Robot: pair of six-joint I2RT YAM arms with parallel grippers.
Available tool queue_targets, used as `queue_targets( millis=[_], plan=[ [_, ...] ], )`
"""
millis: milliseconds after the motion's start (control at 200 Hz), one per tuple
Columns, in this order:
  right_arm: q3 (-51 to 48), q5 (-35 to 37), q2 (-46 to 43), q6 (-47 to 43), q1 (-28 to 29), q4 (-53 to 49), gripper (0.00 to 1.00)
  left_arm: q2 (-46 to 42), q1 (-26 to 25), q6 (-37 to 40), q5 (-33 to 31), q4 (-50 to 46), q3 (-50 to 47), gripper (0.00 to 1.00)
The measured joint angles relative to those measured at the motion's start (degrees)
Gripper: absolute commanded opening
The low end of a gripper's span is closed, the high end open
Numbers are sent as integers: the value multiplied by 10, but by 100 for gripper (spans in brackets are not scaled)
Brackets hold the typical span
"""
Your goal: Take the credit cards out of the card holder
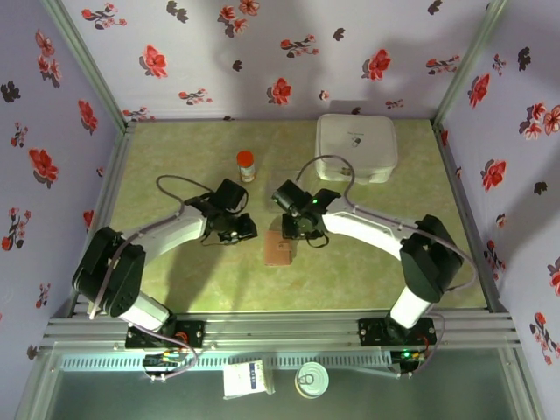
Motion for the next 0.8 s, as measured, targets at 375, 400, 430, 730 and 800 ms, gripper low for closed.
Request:
queue_targets(
  millis=[375,400,430,730,800],
  plan=[
    [48,4,92,65,64,-17,39,-39,44,15,1,22,-54,0],
    [51,5,95,66,64,-18,39,-40,45,15,1,22,-55,0],
    [54,5,98,66,64,-19,39,-42,45,15,1,23,-55,0],
    [78,15,131,70,63,-26,35,-52,52,24,5,33,-56,0],
    [79,15,137,70,61,-27,34,-52,52,24,5,35,-56,0]
  ],
)
